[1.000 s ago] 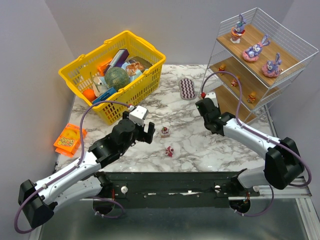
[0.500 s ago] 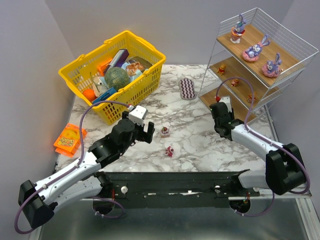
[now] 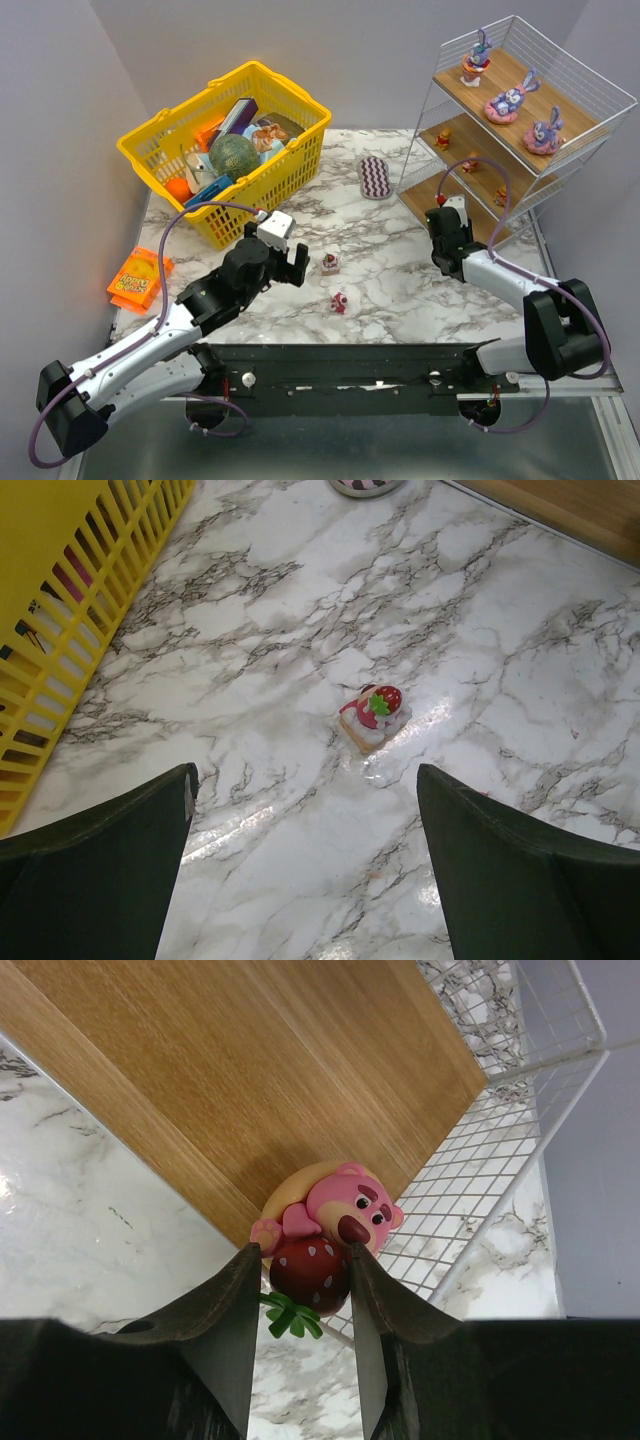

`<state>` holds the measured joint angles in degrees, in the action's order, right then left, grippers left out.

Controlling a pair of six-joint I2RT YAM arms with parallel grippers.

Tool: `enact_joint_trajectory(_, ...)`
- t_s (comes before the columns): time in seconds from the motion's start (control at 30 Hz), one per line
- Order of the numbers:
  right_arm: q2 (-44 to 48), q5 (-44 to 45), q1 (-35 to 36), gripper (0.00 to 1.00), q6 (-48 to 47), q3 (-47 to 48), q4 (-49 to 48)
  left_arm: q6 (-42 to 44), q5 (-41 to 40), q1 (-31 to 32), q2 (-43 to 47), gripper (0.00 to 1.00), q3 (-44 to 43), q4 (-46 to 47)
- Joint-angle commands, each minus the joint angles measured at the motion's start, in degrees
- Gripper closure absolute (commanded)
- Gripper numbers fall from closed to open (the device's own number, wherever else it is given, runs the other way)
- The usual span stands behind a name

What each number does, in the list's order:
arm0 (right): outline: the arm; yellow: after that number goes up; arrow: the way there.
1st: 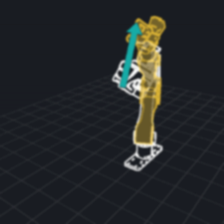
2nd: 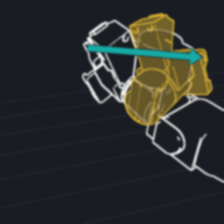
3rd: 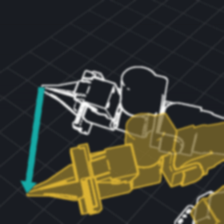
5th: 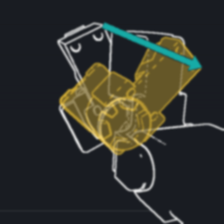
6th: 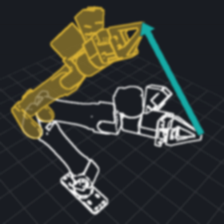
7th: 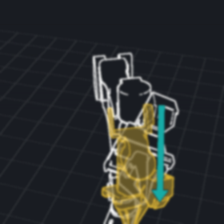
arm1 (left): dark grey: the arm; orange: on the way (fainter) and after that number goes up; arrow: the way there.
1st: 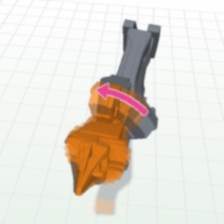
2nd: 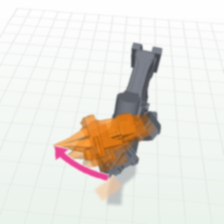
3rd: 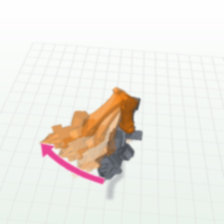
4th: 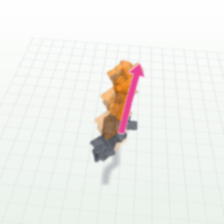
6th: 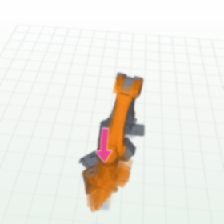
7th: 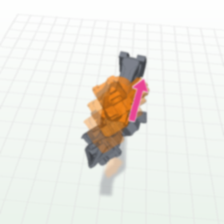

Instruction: Place and organize the plastic toys onto the shelf

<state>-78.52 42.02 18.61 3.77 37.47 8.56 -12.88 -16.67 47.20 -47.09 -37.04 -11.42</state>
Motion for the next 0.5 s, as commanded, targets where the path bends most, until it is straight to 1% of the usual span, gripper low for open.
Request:
enact_joint_trajectory(0.0,-1.98,1.93,-0.68,0.90,-1.13,-0.74,-4.42,0.32,0.67,-0.27,0.95,0.01,0.56,1.05)
enact_joint_trajectory(0.13,-2.51,2.10,-1.30,0.88,-1.22,-0.82,-4.86,0.23,0.32,-0.35,1.21,0.01,0.65,0.96)
enact_joint_trajectory(0.3,-2.69,3.42,-1.91,0.82,-1.05,-0.74,-4.95,0.23,0.41,-0.27,1.39,0.01,0.65,0.96)
enact_joint_trajectory(0.33,-2.52,3.51,-1.91,0.78,-1.13,-0.82,-4.95,0.23,0.41,-0.27,1.39,0.01,0.65,0.96)
enact_joint_trajectory(0.4,-2.16,3.86,-1.91,0.73,-1.05,-0.82,-4.95,0.32,0.41,-0.27,1.30,0.01,0.65,0.96)
enact_joint_trajectory(0.47,-1.64,4.04,-1.91,0.66,-0.96,-0.74,-4.95,0.32,0.49,-0.27,1.12,0.01,0.65,0.87)
